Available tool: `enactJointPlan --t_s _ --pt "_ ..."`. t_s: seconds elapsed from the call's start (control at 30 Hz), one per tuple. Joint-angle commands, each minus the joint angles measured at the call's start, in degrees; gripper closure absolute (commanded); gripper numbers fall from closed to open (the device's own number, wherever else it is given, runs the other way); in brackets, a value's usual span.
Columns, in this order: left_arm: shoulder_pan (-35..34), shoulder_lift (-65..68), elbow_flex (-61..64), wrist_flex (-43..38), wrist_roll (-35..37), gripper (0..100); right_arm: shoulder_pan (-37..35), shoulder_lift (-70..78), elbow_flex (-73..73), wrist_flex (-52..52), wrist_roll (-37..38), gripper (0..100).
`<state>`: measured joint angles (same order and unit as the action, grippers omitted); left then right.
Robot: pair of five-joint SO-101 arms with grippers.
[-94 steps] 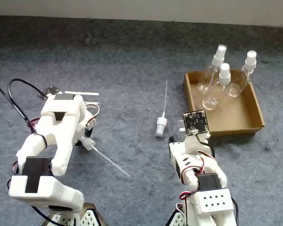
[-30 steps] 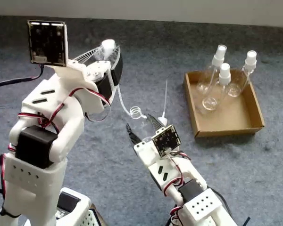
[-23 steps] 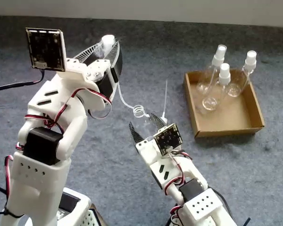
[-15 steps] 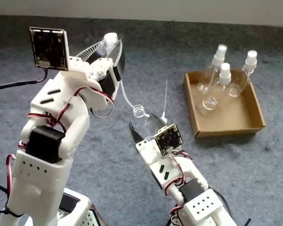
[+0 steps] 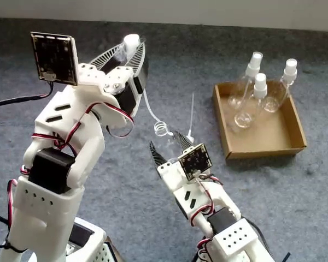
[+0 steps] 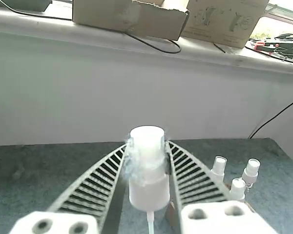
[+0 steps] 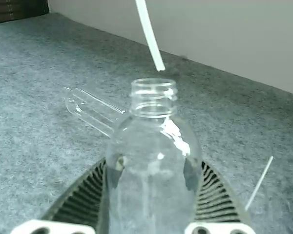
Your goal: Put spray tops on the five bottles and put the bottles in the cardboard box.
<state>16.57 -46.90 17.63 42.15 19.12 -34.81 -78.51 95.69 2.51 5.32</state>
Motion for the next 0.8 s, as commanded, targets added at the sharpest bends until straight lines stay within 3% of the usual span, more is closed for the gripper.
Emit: enactJointPlan --t_s 0.0,0.27,0.6,0.77 --pt "4.5 -1.3 -2.7 -0.5 -0.3 100 0.7 -1.0 6.9 -1.7 -0.1 90.6" --pt "5.0 -1.3 -2.8 4.4 -0.4 100 0.8 -1.0 6.9 -1.7 -0.1 90.6" --pt "5.0 -1.3 -2.7 4.4 -0.4 100 0.8 -1.0 6.9 -1.7 -0.1 90.6" --pt "5.4 -1.3 3.8 4.1 -0.2 100 0.9 -1.0 6.9 -1.7 -0.1 90.6"
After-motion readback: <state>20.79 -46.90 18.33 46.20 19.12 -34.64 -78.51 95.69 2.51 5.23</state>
